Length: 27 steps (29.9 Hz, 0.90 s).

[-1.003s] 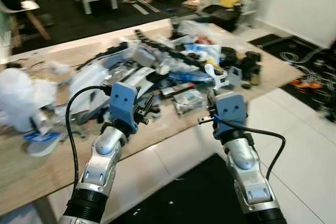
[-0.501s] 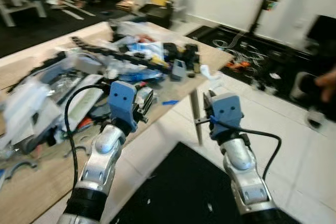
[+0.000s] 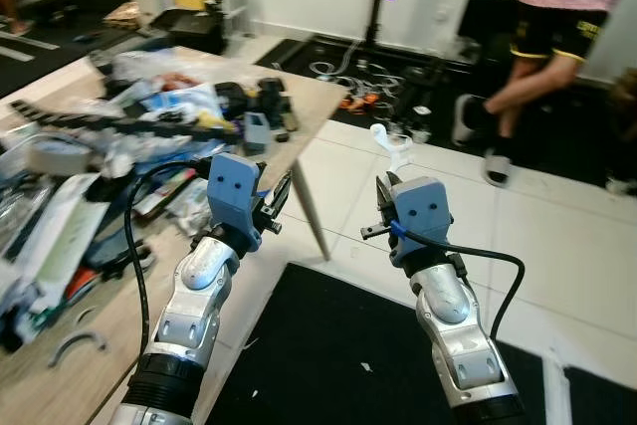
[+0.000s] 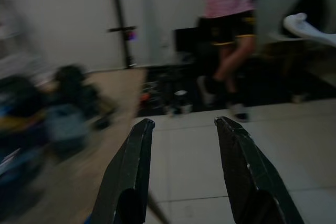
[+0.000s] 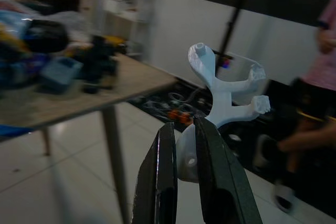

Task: Picking trash to rubbish bin

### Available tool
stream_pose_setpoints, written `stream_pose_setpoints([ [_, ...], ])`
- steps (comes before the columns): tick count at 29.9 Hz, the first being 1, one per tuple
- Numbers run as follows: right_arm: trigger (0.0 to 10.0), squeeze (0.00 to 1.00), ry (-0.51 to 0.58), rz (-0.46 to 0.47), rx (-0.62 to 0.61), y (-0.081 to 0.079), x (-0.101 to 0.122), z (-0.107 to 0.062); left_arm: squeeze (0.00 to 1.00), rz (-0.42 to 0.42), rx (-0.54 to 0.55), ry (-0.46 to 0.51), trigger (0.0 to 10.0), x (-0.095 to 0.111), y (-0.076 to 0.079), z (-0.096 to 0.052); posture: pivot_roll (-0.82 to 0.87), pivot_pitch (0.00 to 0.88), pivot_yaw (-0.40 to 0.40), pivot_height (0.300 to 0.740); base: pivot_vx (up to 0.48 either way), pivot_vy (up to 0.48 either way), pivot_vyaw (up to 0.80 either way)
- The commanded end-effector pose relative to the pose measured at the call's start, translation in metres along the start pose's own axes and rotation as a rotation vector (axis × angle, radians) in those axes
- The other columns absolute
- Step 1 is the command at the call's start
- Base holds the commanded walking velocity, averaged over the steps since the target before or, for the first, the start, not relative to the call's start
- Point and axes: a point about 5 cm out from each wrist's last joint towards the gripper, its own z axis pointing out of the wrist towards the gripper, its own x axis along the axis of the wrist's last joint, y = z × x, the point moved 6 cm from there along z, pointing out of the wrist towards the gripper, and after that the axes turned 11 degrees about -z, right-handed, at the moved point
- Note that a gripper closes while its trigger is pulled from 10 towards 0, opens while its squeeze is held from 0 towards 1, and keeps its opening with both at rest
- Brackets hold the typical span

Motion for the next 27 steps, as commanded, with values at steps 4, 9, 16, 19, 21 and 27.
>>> stream_pose_setpoints([
  [4,10.0,0.0,-0.01,-0.002,0.007,-0.0024,-0.0044,-0.0028,0.0,0.04,-0.017,-0.016,10.0,-0.0031,0.0013,-0.0009,-0.05,0.061,0.061,0.74,0.0,0.0,-0.8],
  [9,10.0,0.0,-0.01,0.0,0.009,-0.0038,-0.0047,-0.0033,0.0,0.042,-0.021,-0.019,10.0,-0.0037,0.0012,-0.0011,-0.05,0.056,0.06,0.74,0.0,0.0,-0.8],
  [16,10.0,0.0,-0.011,0.002,0.012,-0.0056,-0.0052,-0.0035,0.0,0.045,-0.017,-0.016,10.0,-0.0026,-0.0006,-0.0005,-0.05,0.051,0.061,0.74,0.0,0.0,-0.8],
  [19,10.0,0.0,-0.013,0.002,0.011,-0.0055,-0.0058,-0.0039,0.0,0.045,-0.018,-0.015,10.0,-0.0026,-0.0006,-0.0006,-0.05,0.052,0.063,0.74,0.0,0.0,-0.8],
  [21,10.0,0.0,-0.013,0.003,0.01,-0.0054,-0.0058,-0.004,0.0,0.045,-0.018,-0.016,10.0,-0.0027,-0.0006,-0.0006,-0.05,0.052,0.063,0.74,0.0,0.0,-0.8],
  [27,10.0,0.0,-0.015,0.004,0.008,-0.0051,-0.0061,-0.0045,0.0,0.041,-0.015,-0.019,10.0,-0.003,-0.0014,-0.0009,-0.05,0.057,0.062,0.74,0.0,0.0,-0.8],
])
